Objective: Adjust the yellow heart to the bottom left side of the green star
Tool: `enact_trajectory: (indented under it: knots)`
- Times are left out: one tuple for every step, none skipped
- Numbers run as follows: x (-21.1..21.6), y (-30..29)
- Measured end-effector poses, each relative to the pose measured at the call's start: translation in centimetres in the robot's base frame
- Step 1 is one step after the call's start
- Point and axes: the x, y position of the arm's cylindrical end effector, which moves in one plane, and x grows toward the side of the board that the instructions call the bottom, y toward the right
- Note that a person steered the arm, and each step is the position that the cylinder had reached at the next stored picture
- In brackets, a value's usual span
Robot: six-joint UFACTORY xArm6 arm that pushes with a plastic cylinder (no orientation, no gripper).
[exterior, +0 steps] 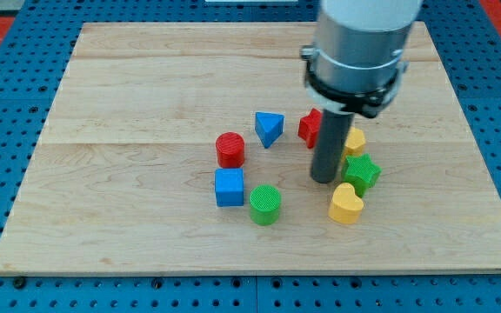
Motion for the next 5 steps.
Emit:
enact_trajectory:
  knots:
    - [3.1,-0.9]
    - [3.1,-0.2]
    - [6.4,-0.9]
    - [7.4,0.6]
    - [7.4,4.3]
